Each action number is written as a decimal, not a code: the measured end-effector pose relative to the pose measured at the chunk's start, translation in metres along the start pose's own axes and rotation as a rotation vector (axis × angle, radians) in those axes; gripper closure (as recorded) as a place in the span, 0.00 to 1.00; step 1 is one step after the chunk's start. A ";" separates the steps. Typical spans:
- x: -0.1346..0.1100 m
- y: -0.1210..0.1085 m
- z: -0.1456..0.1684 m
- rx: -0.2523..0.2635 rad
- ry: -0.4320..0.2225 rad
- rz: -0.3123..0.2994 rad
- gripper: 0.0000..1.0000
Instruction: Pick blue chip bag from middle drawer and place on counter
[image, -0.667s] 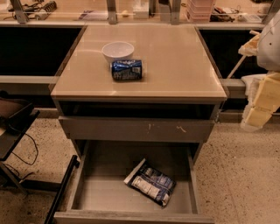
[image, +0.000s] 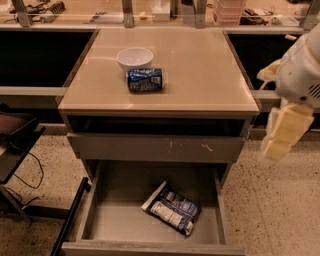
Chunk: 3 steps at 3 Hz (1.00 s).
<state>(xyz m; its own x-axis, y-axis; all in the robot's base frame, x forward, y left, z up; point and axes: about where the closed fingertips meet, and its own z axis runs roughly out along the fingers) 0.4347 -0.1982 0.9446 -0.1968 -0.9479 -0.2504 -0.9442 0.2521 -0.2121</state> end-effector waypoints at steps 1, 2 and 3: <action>-0.018 0.039 0.067 -0.087 -0.139 0.054 0.00; -0.027 0.077 0.151 -0.185 -0.217 0.169 0.00; -0.027 0.117 0.243 -0.270 -0.191 0.285 0.00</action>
Offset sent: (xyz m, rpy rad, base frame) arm -0.0302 0.1192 -0.3492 0.4532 0.2602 -0.2717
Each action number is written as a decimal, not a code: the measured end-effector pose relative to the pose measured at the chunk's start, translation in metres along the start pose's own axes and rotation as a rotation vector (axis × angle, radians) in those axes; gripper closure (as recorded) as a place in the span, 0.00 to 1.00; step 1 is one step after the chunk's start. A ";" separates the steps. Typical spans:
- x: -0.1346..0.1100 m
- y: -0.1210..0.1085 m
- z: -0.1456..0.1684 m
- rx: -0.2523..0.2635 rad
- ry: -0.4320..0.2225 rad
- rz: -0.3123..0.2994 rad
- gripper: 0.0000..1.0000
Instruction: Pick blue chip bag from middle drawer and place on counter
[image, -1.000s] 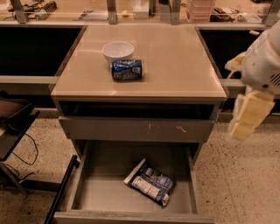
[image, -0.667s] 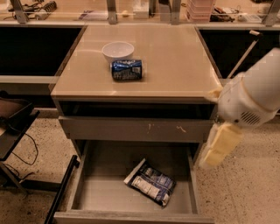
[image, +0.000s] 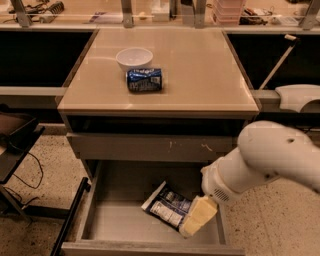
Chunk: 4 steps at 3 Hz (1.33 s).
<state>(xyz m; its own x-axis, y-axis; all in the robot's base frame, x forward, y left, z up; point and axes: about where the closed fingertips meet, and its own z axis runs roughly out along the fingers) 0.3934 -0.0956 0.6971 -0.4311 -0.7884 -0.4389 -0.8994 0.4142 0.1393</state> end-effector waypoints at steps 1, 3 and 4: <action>0.010 -0.010 0.068 0.025 0.034 0.081 0.00; -0.002 -0.024 0.073 0.079 -0.040 0.142 0.00; -0.003 -0.039 0.091 0.080 -0.171 0.174 0.00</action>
Offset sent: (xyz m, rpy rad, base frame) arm 0.0058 0.0156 -0.0557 -0.0306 0.0326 -0.0604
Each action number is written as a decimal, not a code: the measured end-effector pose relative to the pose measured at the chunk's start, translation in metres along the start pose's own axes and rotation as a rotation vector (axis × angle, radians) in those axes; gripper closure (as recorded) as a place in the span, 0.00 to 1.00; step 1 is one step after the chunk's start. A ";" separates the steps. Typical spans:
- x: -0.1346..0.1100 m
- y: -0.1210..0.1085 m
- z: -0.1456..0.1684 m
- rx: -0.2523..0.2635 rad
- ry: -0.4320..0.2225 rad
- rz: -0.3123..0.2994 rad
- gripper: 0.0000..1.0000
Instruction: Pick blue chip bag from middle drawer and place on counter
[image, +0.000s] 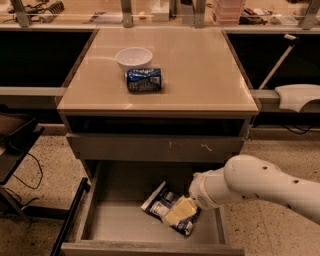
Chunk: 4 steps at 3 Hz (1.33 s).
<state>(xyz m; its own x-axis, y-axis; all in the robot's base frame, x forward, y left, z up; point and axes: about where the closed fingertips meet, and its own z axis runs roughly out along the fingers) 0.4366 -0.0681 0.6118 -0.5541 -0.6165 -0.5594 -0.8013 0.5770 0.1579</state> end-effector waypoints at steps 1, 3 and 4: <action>-0.012 -0.034 0.029 0.040 -0.182 0.039 0.00; -0.023 -0.068 0.051 0.122 -0.294 0.064 0.00; -0.025 -0.059 0.074 0.108 -0.264 0.040 0.00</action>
Offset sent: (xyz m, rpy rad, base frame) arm 0.1157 0.0026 -0.0563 0.2277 -0.3052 -0.2287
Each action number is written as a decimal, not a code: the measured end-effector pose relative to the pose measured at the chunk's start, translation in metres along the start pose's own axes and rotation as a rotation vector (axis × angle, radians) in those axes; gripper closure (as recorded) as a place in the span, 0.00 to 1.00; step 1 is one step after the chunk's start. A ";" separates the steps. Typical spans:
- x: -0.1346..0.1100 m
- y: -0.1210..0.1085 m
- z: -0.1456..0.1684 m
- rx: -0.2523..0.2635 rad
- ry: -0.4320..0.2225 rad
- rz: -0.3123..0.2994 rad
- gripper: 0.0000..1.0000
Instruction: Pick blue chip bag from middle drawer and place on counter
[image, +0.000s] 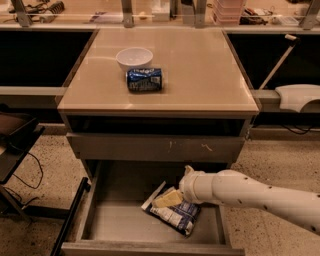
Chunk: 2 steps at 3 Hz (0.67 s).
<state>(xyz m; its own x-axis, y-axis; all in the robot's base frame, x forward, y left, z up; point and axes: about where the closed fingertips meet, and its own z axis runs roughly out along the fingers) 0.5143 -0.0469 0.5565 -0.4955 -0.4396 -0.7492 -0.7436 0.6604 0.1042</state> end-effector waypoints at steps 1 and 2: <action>0.005 0.022 0.043 -0.053 0.015 -0.026 0.00; 0.011 0.036 0.075 -0.091 0.001 -0.008 0.00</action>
Offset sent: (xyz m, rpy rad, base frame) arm 0.0041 0.0953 -0.0837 0.0884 0.0580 0.0877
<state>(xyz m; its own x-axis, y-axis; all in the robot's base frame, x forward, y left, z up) 0.5161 0.0181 0.5029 -0.4897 -0.4449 -0.7498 -0.7852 0.5989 0.1575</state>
